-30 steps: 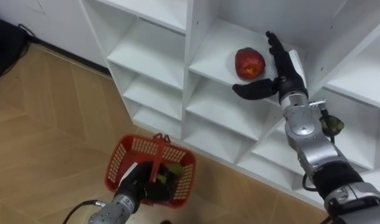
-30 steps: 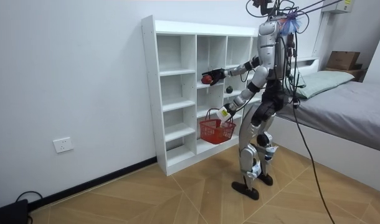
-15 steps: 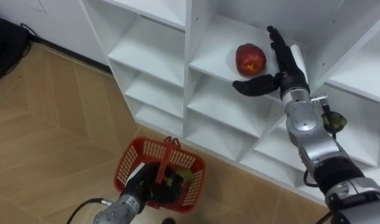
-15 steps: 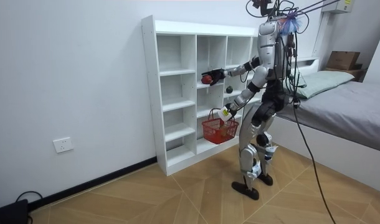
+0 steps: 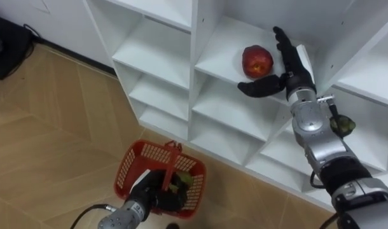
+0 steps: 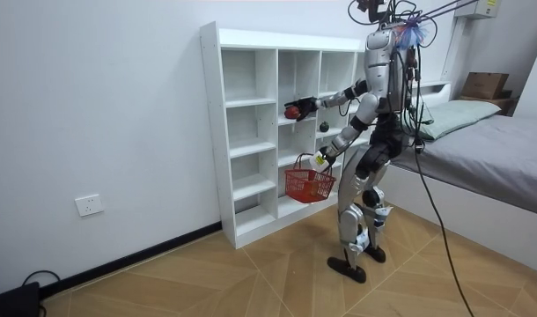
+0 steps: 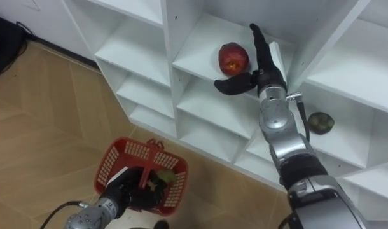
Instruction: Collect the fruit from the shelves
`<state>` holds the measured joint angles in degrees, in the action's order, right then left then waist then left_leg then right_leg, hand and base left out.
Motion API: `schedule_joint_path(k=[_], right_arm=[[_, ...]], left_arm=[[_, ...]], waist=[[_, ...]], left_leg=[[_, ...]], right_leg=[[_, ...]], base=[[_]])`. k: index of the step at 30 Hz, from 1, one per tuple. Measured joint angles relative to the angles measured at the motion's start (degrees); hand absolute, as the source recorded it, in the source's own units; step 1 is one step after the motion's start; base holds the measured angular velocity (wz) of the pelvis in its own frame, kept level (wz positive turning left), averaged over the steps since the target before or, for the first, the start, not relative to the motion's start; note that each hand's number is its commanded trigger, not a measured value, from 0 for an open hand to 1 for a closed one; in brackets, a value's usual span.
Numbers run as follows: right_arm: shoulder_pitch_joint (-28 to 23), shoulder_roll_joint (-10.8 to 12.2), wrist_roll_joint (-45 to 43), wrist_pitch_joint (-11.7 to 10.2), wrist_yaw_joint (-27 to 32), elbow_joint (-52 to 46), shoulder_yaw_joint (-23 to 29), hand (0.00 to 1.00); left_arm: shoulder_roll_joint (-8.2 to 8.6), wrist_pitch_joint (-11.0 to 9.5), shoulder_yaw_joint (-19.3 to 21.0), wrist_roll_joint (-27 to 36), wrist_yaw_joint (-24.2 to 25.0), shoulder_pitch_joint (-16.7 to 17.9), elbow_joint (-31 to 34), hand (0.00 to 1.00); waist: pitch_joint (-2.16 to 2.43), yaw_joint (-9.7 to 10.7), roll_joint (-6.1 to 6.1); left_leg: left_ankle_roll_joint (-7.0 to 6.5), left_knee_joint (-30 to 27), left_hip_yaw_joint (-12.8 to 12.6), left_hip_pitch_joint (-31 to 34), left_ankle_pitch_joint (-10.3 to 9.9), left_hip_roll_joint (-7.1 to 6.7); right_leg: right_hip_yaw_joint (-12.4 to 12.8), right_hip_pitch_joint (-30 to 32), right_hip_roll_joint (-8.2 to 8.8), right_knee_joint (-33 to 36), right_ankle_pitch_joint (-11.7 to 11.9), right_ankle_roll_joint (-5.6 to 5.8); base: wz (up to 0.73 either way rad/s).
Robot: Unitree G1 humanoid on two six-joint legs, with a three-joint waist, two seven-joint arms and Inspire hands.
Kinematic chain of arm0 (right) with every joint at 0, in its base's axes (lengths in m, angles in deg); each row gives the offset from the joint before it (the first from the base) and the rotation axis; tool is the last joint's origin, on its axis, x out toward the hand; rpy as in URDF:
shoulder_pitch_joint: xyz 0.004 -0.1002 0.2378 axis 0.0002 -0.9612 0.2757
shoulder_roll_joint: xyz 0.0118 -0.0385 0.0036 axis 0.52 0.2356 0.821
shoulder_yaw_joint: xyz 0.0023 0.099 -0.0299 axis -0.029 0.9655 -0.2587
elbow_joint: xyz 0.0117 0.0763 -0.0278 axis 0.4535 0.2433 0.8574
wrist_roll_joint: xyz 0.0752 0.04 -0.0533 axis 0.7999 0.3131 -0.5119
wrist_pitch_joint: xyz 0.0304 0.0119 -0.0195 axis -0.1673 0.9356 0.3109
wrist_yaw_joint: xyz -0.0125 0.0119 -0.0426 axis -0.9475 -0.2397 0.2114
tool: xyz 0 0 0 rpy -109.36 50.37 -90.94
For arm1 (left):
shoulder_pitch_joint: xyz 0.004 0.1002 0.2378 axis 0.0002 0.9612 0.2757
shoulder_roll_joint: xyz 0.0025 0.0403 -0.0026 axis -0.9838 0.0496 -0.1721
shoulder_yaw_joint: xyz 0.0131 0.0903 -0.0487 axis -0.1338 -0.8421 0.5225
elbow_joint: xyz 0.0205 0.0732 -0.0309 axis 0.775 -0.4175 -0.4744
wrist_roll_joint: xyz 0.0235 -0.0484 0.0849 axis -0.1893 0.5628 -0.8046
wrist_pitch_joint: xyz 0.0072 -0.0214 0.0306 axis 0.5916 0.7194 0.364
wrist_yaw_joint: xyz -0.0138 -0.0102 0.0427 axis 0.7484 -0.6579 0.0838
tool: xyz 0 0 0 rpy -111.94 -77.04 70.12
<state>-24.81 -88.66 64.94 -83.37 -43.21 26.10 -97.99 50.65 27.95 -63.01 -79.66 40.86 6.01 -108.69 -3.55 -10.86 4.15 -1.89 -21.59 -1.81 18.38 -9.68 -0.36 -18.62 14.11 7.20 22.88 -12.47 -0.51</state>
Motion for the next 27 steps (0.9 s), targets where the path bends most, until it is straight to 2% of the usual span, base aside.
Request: schedule_joint_path(k=[6,11,15,19,24,27], right_arm=[[1.45,0.03,0.01,1.02,-1.88,0.05,-0.15,0.0],[2.06,0.03,-0.04,1.74,-3.44,0.06,-0.5,0.0],[2.58,-0.07,0.02,1.85,-3.67,0.06,-0.56,0.0],[2.95,-1.09,0.56,1.98,-4.16,0.61,-2.21,0.0],[3.2,-1.26,0.55,1.92,-4.15,1.5,-2.25,0.0],[3.34,-1.28,0.55,1.62,-4.16,2.22,-2.26,0.37]], left_arm=[[0.4,0.03,-0.01,-0.03,0.0,-0.09,-0.15,1.0],[0.84,0.29,-0.1,-0.04,0.0,-1.6,-1.63,1.0],[0.85,1.08,-0.73,-0.01,0.0,-2.48,-1.7,1.0],[0.84,1.11,-0.94,0.09,0.0,-3.17,-1.7,1.0],[0.88,1.11,-1.0,1.3,0.03,-3.29,-2.22,1.0],[0.88,1.23,-1.0,1.33,0.03,-3.28,-2.34,1.0]], waist=[[0.08,-0.22,0.15],[0.07,-0.29,0.17],[0.09,-0.23,0.23],[0.09,-0.25,0.24],[0.08,-0.35,0.26],[0.07,-0.4,0.27]], left_leg=[[-0.15,0.31,-0.89,0.33,0.12,0.03],[-0.17,0.23,-0.9,0.49,0.14,0.03],[-0.21,-0.12,-0.89,1.24,0.2,0.02],[-0.3,0.09,-0.85,1.14,0.25,-0.11],[-0.41,0.2,-0.78,1.07,0.31,-0.31],[-0.42,0.19,-0.76,1.08,0.32,-0.32]], right_leg=[[0.85,1.0,0.13,0.64,0.0,0.01],[0.88,1.06,0.12,0.66,-0.01,0.02],[0.87,1.88,0.21,1.04,-0.02,0.02],[0.8,1.77,0.37,1.04,-0.03,0.03],[0.75,1.7,0.56,1.05,-0.02,0.12],[0.73,1.7,0.57,1.04,-0.02,0.13]], base=[[-0.05],[-0.01],[0.0],[0.0],[0.0],[0.0]])
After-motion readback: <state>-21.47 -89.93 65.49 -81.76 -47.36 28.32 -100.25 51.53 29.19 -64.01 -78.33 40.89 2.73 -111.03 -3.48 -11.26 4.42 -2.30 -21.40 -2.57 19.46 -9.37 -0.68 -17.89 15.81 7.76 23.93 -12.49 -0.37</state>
